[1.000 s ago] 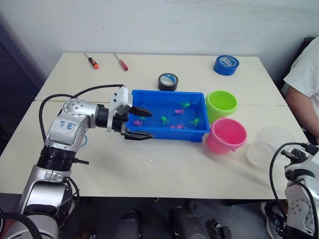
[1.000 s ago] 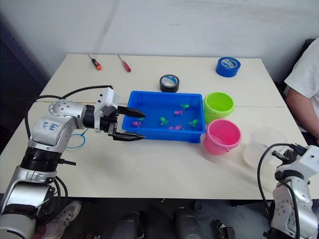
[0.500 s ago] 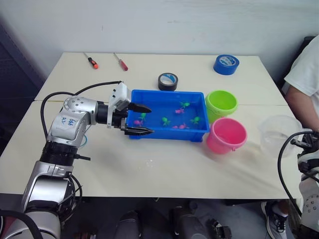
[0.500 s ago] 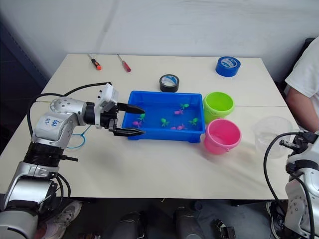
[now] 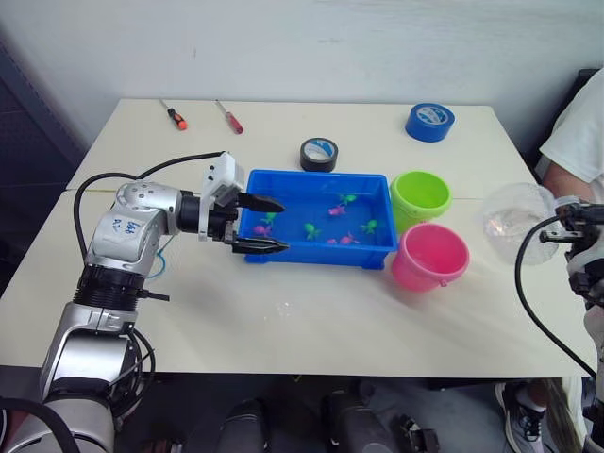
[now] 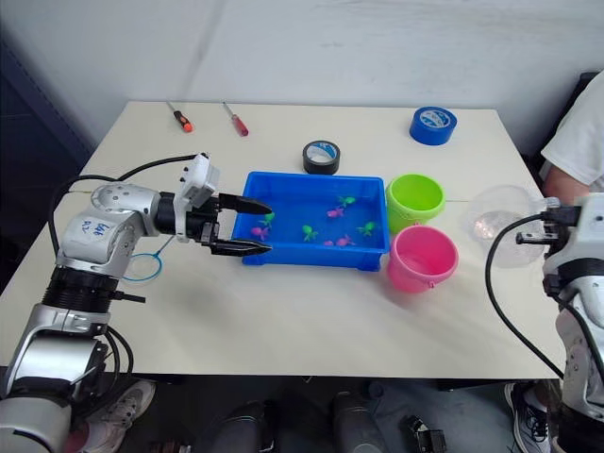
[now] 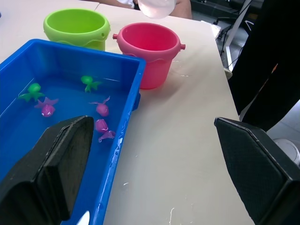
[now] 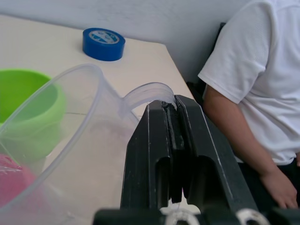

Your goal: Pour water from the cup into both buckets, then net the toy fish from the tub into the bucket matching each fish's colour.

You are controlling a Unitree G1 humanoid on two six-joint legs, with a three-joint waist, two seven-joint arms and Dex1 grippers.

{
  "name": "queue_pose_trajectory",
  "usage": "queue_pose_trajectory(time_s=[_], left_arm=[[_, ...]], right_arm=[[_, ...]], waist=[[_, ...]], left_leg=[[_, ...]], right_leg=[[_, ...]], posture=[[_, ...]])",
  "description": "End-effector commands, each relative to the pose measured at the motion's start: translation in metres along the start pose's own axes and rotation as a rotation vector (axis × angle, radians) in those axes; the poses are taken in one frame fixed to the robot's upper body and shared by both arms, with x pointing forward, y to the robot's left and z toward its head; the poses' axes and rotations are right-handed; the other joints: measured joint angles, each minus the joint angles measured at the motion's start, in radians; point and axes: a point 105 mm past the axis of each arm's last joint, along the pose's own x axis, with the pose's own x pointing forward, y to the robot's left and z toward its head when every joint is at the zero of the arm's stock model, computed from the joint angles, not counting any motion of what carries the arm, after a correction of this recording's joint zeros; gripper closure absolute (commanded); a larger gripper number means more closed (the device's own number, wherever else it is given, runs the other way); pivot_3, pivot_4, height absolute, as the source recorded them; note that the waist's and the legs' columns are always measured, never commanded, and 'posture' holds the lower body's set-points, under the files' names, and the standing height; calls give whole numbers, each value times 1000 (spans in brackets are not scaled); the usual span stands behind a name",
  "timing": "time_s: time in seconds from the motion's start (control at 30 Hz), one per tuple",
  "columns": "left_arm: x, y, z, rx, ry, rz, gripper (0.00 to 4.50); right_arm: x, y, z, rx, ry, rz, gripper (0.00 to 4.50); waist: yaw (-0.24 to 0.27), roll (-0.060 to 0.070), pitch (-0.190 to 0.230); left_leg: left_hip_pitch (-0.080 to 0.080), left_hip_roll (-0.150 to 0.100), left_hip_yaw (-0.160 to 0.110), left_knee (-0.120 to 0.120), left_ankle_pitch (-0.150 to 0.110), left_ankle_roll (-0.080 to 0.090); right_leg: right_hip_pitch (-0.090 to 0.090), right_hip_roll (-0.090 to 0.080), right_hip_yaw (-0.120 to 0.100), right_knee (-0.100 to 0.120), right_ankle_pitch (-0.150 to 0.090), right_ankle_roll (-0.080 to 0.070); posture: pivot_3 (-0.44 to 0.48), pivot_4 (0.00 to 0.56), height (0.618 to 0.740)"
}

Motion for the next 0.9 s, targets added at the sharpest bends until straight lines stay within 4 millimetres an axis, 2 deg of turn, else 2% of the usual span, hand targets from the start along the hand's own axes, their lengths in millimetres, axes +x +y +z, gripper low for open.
queue_pose_trajectory(time_s=[0.03,0.63,0.9], left_arm=[[-7,-1,13,48,-24,13,0],[-9,0,12,46,-21,14,0],[-8,-2,12,44,-20,12,0]], right_arm=[[-1,1,29,-113,-101,14,4480],[-4,22,41,-490,-173,120,4480],[-2,27,39,-578,-180,148,4480]], waist=[[0,0,0],[0,0,0],[0,0,0]], left_leg=[[0,0,0,0,0,0],[0,0,0,2,0,0],[0,0,0,3,0,0]], right_leg=[[0,0,0,0,0,0],[0,0,0,1,0,0],[0,1,0,2,0,0]], posture=[[0,150,734],[0,150,734],[0,150,734]])
